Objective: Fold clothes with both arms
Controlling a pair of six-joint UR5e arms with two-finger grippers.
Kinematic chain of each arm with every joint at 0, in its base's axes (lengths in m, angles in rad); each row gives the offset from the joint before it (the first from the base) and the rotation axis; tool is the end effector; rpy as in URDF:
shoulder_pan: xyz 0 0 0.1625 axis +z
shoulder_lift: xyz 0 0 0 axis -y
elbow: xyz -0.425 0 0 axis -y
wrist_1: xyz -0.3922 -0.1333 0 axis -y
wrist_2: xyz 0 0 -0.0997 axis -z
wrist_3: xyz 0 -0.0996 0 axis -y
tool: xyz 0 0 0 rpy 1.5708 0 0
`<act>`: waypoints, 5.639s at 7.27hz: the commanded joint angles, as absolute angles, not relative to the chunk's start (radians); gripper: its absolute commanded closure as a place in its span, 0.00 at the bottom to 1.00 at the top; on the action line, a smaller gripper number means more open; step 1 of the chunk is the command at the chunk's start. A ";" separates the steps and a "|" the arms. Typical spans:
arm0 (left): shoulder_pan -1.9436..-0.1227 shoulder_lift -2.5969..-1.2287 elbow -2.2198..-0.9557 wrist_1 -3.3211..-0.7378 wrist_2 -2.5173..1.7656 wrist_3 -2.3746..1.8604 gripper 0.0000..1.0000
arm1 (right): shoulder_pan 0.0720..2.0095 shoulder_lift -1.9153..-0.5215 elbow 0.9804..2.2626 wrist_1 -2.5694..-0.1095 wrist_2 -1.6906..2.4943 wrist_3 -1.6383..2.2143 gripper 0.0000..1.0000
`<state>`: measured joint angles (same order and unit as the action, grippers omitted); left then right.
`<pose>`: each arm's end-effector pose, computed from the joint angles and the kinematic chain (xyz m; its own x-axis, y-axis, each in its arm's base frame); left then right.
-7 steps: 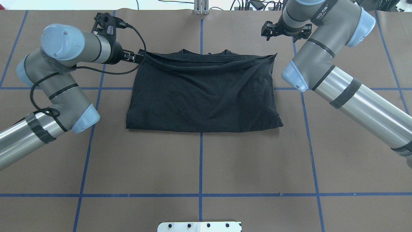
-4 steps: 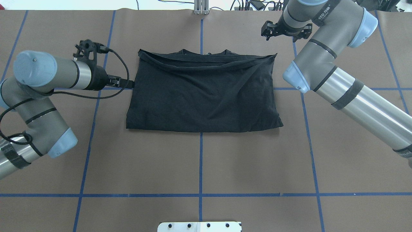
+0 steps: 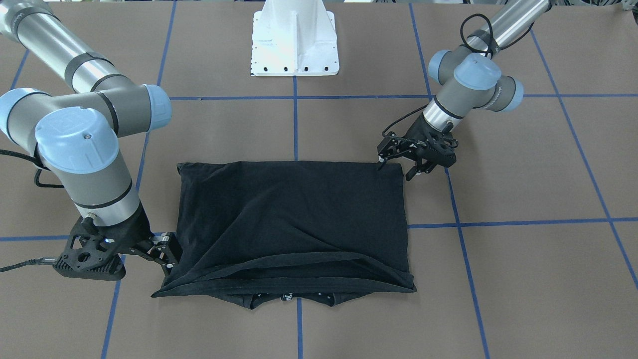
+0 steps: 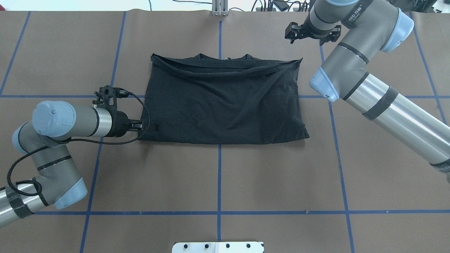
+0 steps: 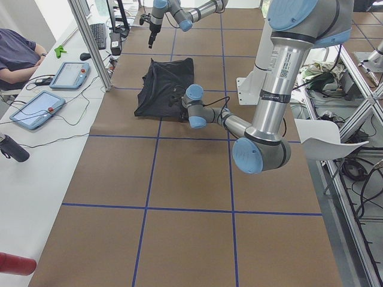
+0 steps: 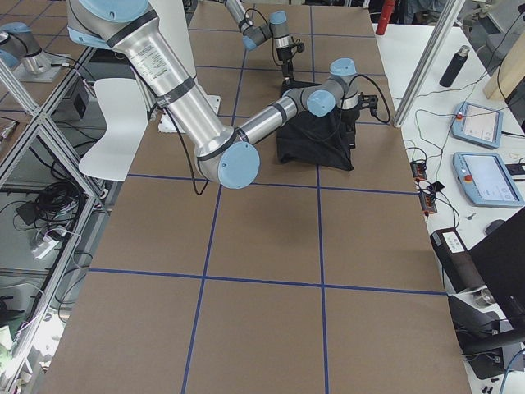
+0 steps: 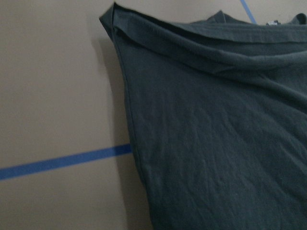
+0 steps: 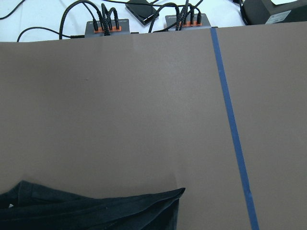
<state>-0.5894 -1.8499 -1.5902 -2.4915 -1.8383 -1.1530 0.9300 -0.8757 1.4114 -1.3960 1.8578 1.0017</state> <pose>0.4530 -0.4316 0.3952 0.3955 0.2063 -0.8950 0.1853 0.9365 0.2977 -0.3625 -0.6619 0.2961 0.7366 0.1232 0.6650 -0.3105 0.9351 0.1707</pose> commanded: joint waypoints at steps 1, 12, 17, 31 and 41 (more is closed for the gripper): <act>-0.569 -1.830 -1.595 -2.493 -1.827 -1.172 0.28 | 0.930 -0.885 1.422 -1.396 1.858 1.002 0.00; -0.555 -1.779 -1.638 -2.484 -1.824 -1.164 0.43 | 0.930 -0.920 1.448 -1.396 1.856 1.000 0.00; -0.557 -1.783 -1.647 -2.484 -1.824 -1.163 1.00 | 0.928 -0.920 1.448 -1.396 1.856 1.000 0.00; -1.075 -2.170 -1.006 -2.517 -1.903 -0.373 0.00 | 0.779 -0.813 1.464 -1.396 1.821 1.092 0.00; -1.074 -2.049 -1.134 -2.522 -1.924 -0.433 0.00 | 0.667 -0.520 0.847 -0.971 1.760 1.312 0.04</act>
